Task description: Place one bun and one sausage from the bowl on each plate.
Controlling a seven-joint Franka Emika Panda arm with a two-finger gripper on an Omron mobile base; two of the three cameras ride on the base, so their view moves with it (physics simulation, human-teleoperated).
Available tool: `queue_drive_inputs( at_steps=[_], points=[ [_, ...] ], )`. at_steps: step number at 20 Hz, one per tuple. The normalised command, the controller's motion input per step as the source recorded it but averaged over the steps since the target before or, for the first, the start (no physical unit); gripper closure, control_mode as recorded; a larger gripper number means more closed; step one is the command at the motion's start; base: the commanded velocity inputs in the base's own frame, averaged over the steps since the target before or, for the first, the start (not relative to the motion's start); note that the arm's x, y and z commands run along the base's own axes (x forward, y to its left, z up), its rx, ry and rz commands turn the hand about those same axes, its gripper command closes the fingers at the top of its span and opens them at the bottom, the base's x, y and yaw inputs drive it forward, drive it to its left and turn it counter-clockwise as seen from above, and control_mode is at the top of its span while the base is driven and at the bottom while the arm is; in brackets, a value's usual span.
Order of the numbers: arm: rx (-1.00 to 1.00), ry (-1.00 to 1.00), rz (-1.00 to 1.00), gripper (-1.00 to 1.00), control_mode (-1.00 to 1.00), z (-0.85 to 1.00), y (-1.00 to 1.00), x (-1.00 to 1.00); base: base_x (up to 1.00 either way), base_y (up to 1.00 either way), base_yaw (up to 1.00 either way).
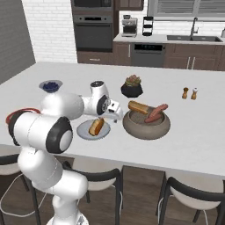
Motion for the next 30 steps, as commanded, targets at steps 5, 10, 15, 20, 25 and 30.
queue_drive_inputs(
  at_steps=[5,10,15,20,25,30],
  points=[
    [0.17,0.14,-0.17,-1.0,-1.0,0.56,-1.0,0.29,0.0,0.0,0.0],
    [0.24,0.13,-0.06,-1.0,-1.0,0.14,-0.92,0.65,0.0,0.0,0.0],
    [0.23,0.08,-0.03,-1.0,-1.0,0.0,-0.95,0.59,0.0,0.0,0.0],
    [0.13,0.03,0.0,-1.0,-1.0,-0.24,-0.74,0.46,0.0,0.0,0.0],
    [0.0,0.01,-0.02,-1.0,-1.0,-0.38,-0.28,0.15,0.0,0.0,0.0],
    [-0.01,0.01,-0.03,-1.0,-1.0,0.11,0.31,-0.4,0.0,0.0,0.0]
  ],
)
